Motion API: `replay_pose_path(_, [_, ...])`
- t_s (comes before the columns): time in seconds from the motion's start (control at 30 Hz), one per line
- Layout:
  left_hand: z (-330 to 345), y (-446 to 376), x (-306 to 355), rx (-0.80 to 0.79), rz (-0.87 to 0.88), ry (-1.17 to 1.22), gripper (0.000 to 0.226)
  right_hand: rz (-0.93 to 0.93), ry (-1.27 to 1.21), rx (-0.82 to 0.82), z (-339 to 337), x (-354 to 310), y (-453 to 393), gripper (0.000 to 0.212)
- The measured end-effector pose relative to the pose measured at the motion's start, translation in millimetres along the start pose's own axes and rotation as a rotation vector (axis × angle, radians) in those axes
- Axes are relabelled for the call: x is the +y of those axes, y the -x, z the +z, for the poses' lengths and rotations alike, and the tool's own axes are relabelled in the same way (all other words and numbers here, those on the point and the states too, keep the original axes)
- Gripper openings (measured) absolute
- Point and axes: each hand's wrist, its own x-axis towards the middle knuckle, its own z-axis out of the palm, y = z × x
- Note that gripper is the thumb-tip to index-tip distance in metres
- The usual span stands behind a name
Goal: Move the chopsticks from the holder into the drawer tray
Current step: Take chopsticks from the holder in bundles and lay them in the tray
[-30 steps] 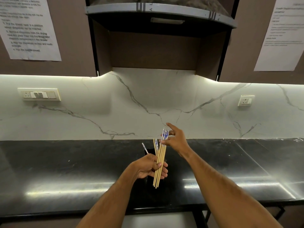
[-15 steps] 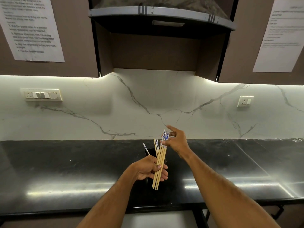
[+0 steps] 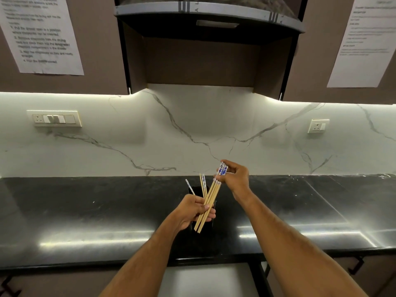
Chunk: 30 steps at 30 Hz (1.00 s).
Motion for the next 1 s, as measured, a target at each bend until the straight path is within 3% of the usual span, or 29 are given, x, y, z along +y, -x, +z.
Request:
replay_pose_path(0.3, [9,18,-33,-0.027,-0.083,-0.093,0.019,0.106,-0.079,0.055,-6,43,37,0.063])
replay_pose_path(0.4, [13,23,-46,0.042,-0.084,-0.18,0.017,0.111,-0.103,0.014,-8,51,53,0.065])
replay_pose_path(0.5, [21,25,-60,0.15,-0.086,-0.315,0.015,0.133,-0.075,-0.032,-12,64,66,0.081])
replay_pose_path(0.63, [26,25,-90,0.257,-0.086,-0.524,0.017,0.027,0.285,-0.081,-22,87,86,0.092])
replay_pose_path(0.73, [27,24,-111,0.26,-0.143,-0.788,0.02,-0.206,0.678,-0.136,-29,102,104,0.077])
replay_pose_path(0.9, [34,25,-146,0.163,-0.159,-1.177,0.021,-0.351,1.165,-0.715,-17,126,131,0.046])
replay_pose_path(1.0, [38,28,-166,0.11,-0.108,-1.309,0.019,-0.279,1.321,-0.82,-11,152,147,0.027])
